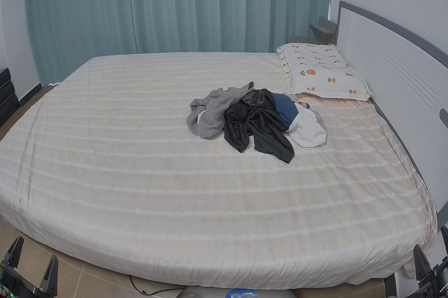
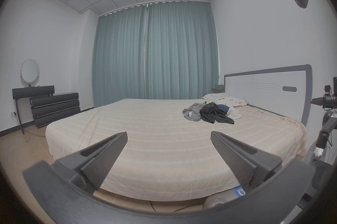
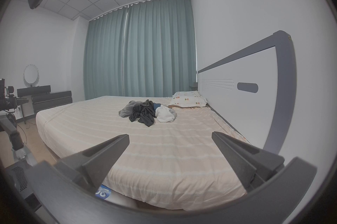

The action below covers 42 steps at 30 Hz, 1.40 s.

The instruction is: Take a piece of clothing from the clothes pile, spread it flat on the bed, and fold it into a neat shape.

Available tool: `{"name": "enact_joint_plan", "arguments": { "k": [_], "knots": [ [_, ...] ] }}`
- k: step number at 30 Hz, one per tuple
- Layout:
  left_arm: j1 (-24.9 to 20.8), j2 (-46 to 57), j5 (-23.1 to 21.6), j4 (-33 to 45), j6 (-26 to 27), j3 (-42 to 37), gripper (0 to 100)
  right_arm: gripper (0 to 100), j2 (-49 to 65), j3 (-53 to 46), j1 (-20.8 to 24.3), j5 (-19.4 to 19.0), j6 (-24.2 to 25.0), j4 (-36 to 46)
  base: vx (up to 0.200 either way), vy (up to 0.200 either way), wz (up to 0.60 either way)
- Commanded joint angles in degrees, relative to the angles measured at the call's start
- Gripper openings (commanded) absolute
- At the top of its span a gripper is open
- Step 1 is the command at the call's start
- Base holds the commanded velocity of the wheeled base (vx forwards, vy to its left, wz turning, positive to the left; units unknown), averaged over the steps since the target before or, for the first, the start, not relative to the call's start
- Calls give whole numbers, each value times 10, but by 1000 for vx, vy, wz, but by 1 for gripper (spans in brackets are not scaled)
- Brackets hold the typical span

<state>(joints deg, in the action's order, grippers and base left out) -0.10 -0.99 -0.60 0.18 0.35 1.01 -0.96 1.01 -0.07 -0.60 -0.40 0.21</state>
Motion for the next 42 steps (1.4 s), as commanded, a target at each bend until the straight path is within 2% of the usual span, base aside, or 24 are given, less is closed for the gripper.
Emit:
{"name": "enact_joint_plan", "arguments": {
  "k": [1, 6, 8, 9, 11, 13, 16, 17, 18, 21, 22, 28, 34, 36, 38, 39, 40, 41, 42],
  "knots": [
    [0, 8, 0, 0, 0, -8, 100, 100, 10, -8, 0, -8, -1, -4, 0, 0, 0],
    [0, 8, 0, 0, 0, -8, 100, 100, 9, 6, 1, -18, -1, -9, 0, 0, 0],
    [0, 8, 0, 0, 0, -8, 100, 100, -2, 49, 5, -29, 7, -21, 0, 0, 0],
    [0, 8, 0, 0, 0, -8, 100, 100, -43, 139, 9, -41, 20, -26, 0, 0, 0],
    [0, 8, 0, 0, 0, -8, 100, 100, -124, 196, 1, -46, 32, -6, 0, 0, 0],
    [0, 8, 0, 0, 0, -8, 100, 100, -170, 193, 2, -49, 29, -6, 0, 0, 0],
    [0, 8, 0, 0, 0, -8, 100, 100, -269, 171, 23, -70, 50, -10, 0, 0, 0],
    [0, 8, 0, 0, 0, -8, 100, 100, -269, 171, 23, -70, 50, -10, 0, 0, 0],
    [0, 8, 0, 0, 0, -8, 100, 100, -329, 172, 36, -74, 78, -28, 0, 0, 0],
    [0, 8, 0, 0, 0, -8, 100, 100, -394, 173, 52, -76, 88, -62, 0, 0, 0],
    [0, 8, 0, 0, 0, -8, 100, 100, -464, 178, 67, -75, 95, -96, 0, 0, 0],
    [0, 8, 0, 0, 0, -8, 100, 100, -640, 218, 67, -75, 136, -162, 0, 0, 0],
    [0, 8, 0, 0, 0, -8, 100, 100, -881, 328, 71, -66, 174, -231, 0, 0, 0],
    [0, 8, 0, 0, 0, -8, 100, 100, -930, 358, 71, -63, 189, -245, 0, 0, 0],
    [0, 8, 0, 0, 0, -8, 100, 100, -1027, 429, 80, -39, 226, -267, 0, 0, 0],
    [0, 8, 0, 0, 0, -8, 100, 100, -1060, 456, 83, -23, 239, -270, 0, 0, 0],
    [0, 8, 0, 0, 0, -8, 100, 100, -1060, 456, 83, -23, 239, -270, 0, 0, 0],
    [0, 8, 0, 0, 0, -8, 100, 100, -1124, 515, 96, 14, 271, -278, 0, 0, 0],
    [0, 8, 0, 0, 0, -8, 100, 100, -1156, 550, 101, 27, 291, -281, 0, 0, 0]
  ]
}}
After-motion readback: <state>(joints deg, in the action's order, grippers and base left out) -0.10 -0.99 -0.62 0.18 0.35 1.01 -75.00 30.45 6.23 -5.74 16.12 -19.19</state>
